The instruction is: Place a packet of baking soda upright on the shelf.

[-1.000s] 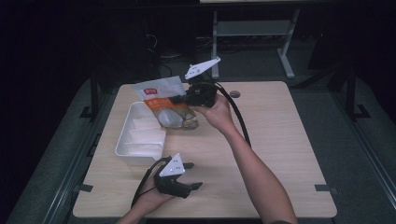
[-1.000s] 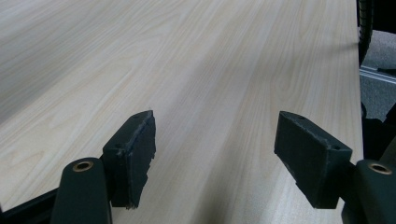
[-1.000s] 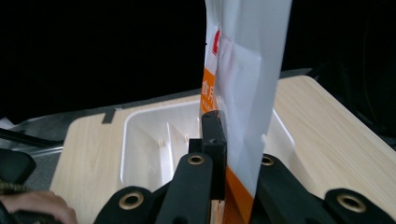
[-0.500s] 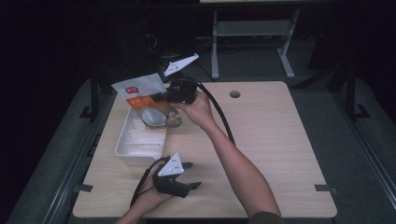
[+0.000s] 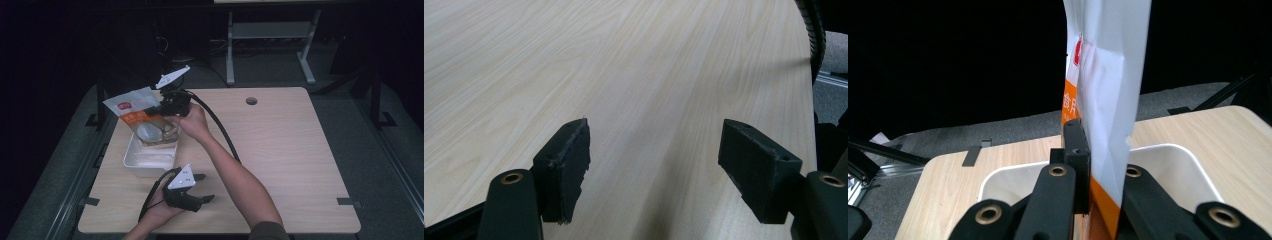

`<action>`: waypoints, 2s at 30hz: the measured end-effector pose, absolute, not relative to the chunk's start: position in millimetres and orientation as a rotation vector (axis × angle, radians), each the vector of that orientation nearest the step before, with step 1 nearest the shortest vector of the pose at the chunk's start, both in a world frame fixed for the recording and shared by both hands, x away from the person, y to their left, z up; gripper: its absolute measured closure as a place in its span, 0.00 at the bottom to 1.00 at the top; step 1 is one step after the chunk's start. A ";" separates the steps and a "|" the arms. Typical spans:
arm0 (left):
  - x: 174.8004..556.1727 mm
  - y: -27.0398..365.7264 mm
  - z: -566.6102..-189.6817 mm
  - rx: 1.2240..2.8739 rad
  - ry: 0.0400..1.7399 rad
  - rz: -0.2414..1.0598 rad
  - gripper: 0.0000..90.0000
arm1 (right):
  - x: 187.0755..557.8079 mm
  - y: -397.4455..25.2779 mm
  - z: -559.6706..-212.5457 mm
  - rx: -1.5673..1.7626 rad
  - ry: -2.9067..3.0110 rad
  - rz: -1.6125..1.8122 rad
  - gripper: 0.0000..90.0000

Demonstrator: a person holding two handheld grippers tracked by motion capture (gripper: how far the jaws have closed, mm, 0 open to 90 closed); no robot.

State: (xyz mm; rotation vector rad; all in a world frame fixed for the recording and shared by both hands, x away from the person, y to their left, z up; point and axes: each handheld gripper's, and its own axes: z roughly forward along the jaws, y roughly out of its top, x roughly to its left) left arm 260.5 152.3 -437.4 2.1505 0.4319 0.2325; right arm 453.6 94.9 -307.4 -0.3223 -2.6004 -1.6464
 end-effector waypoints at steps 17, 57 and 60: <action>259.6 151.1 -438.5 2.166 0.422 0.231 0.32 | 459.6 109.1 -363.6 -0.402 -2.470 -1.660 1.00; 259.2 148.1 -440.0 2.172 0.422 0.231 0.31 | 448.3 82.4 -414.6 -0.431 -2.611 -1.416 0.99; 259.5 148.2 -440.4 2.174 0.423 0.231 0.31 | 448.2 82.3 -414.9 -0.439 -2.612 -1.411 0.99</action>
